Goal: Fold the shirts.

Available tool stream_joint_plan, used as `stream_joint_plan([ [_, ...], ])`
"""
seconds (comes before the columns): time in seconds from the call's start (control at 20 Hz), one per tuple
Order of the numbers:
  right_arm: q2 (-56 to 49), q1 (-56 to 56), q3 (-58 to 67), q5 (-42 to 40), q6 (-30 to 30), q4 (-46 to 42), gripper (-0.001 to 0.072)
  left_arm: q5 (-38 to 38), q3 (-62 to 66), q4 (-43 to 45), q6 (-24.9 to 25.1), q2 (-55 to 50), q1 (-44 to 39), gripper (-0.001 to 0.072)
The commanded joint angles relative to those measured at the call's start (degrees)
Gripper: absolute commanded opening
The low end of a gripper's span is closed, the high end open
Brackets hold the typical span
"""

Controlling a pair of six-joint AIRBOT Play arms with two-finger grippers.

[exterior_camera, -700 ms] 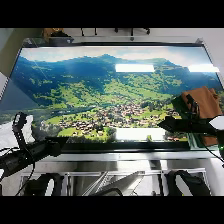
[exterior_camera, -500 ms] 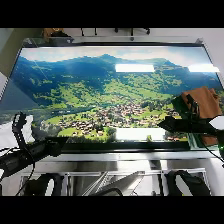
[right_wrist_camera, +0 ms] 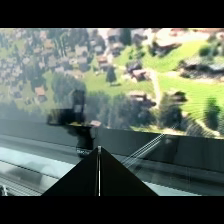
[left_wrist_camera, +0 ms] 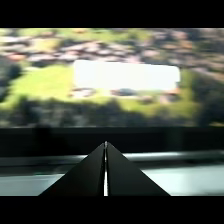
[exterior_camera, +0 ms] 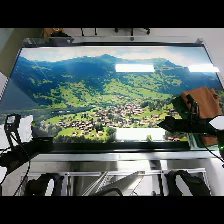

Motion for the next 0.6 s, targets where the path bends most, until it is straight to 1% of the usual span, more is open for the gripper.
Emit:
stream_joint_plan([
  [0.0, 0.1, 0.0, 0.0, 0.0, 0.0, 0.0, 0.0021, 1.8, 0.0, 24.2, -5.4, 0.1, 0.0, 0.0091],
  [0.05, 0.1, 0.0, 0.0, 0.0, 0.0, 0.0, 0.0021, 3.3, 0.0, 28.9, -5.4, 0.0, 0.0, 0.0466],
  [0.1, 0.1, 0.0, 0.0, 0.0, 0.0, 0.0, 0.0021, 5.0, 0.0, 33.6, -7.8, -0.6, 0.0, 0.0701],
  [0.15, 0.1, 0.0, 0.0, 0.0, 0.0, 0.0, 0.0021, 5.7, 0.0, 37.6, -9.2, -1.9, 0.0, 0.0702],
  [0.25, 0.1, 0.0, 0.0, 0.0, 0.0, 0.0, 0.0021, 5.4, 0.0, 41.6, -9.1, -6.7, 0.0, 0.0702],
  [0.55, 0.1, 0.0, 0.0, 0.0, 0.0, 0.0, 0.0021, 6.8, 0.0, 42.6, -9.2, -27.5, 0.8, 0.0703],
])
